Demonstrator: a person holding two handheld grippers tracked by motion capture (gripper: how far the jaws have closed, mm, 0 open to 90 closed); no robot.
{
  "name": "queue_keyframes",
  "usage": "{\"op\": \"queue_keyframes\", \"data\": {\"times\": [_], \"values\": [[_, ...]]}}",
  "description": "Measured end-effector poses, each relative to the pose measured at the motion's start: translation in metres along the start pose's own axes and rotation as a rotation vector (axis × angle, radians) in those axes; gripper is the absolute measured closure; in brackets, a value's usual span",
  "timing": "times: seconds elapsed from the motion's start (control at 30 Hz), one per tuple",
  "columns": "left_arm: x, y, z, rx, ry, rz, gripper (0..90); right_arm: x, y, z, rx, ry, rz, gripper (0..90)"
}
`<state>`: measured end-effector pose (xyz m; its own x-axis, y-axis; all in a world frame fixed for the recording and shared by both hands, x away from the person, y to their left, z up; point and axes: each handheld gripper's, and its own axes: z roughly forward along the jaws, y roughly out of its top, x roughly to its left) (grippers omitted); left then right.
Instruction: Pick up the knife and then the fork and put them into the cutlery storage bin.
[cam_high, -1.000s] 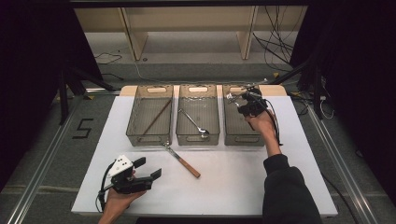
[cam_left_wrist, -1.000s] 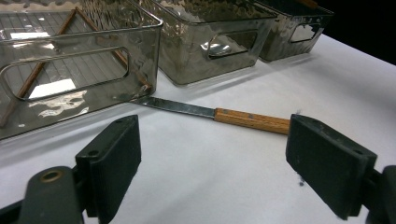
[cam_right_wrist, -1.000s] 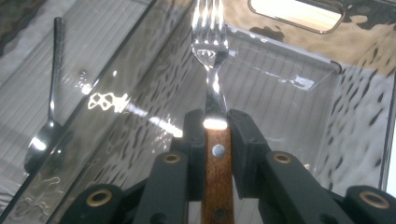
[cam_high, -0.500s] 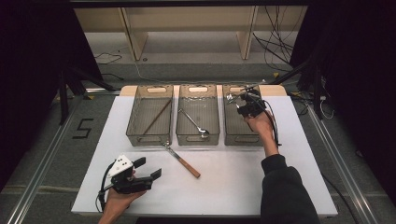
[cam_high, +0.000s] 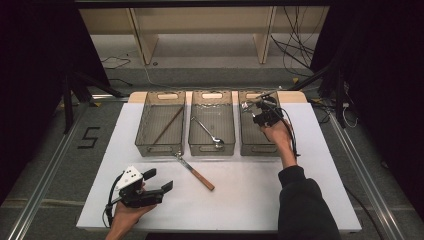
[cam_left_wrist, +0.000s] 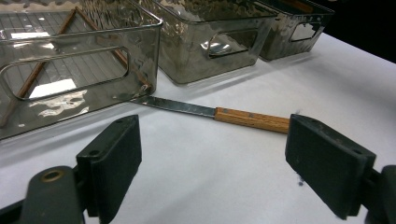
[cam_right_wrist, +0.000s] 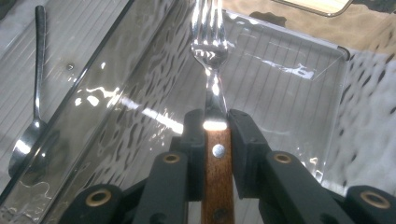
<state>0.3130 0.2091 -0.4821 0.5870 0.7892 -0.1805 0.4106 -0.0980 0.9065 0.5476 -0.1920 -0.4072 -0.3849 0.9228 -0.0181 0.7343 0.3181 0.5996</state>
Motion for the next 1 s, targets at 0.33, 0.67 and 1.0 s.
{"op": "queue_keyframes", "data": {"times": [0.33,0.67,1.0], "values": [[-0.001,0.0,0.0,0.002,-0.001,0.005,18.4,0.004,0.003,-0.005,-0.025,0.116,-0.01,57.1],[-0.001,0.0,0.0,0.002,0.001,0.005,18.4,0.02,0.001,-0.019,-0.07,0.161,-0.064,45.5],[-0.001,0.0,0.0,0.001,0.003,0.006,18.4,0.067,-0.016,-0.048,-0.166,0.301,-0.188,36.3]]}}
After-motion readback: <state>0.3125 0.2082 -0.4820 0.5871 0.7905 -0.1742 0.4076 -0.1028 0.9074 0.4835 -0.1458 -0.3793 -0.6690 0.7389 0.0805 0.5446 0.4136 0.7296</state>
